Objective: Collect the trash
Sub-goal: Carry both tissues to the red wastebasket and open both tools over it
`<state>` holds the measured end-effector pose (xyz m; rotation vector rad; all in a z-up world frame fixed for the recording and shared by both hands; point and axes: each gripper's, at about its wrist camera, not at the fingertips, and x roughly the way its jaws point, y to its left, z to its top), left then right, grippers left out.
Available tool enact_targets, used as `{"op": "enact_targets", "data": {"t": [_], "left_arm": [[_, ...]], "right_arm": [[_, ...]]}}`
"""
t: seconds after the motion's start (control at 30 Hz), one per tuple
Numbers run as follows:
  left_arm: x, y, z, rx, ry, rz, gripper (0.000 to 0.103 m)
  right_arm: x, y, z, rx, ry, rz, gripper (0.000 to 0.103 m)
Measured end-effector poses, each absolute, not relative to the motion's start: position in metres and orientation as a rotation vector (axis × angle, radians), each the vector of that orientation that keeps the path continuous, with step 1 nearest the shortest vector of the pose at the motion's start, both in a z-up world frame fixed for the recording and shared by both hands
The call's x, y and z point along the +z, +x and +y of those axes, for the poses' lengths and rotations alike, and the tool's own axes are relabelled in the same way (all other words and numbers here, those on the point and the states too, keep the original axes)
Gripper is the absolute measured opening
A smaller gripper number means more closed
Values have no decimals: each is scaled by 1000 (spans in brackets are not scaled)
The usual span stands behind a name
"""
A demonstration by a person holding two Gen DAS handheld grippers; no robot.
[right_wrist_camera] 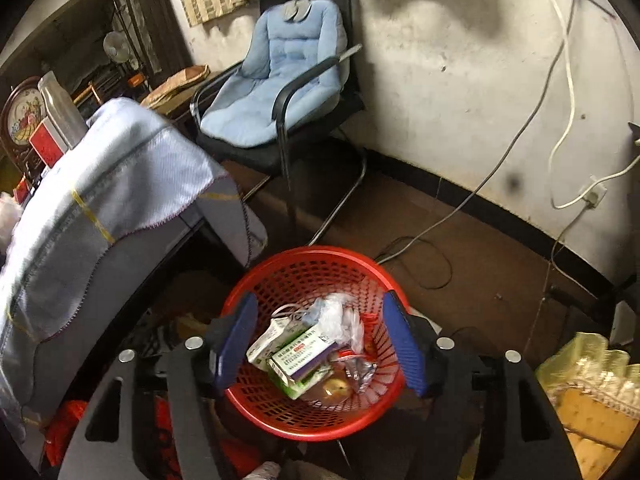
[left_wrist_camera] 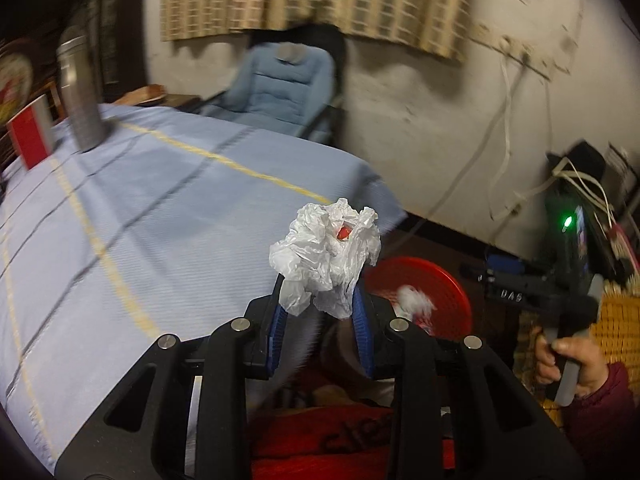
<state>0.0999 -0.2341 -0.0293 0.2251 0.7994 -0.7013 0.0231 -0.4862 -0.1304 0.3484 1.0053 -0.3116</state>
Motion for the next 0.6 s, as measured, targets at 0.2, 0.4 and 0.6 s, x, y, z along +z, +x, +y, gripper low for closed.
{"op": "enact_targets", "data": {"t": [0.2,0.4,0.6], "left_arm": [[-47,93,-286,-794,297,831,31],[-66,91,-331,-867,335,867,31],[-98,93,-371,-907,385,924,31]], "right_arm": [[-115,4,-503,-337,395,954,72],[-111,-9,-520,-362,455,910,72],[-114,-15,-534,-379,494,891,72]]}}
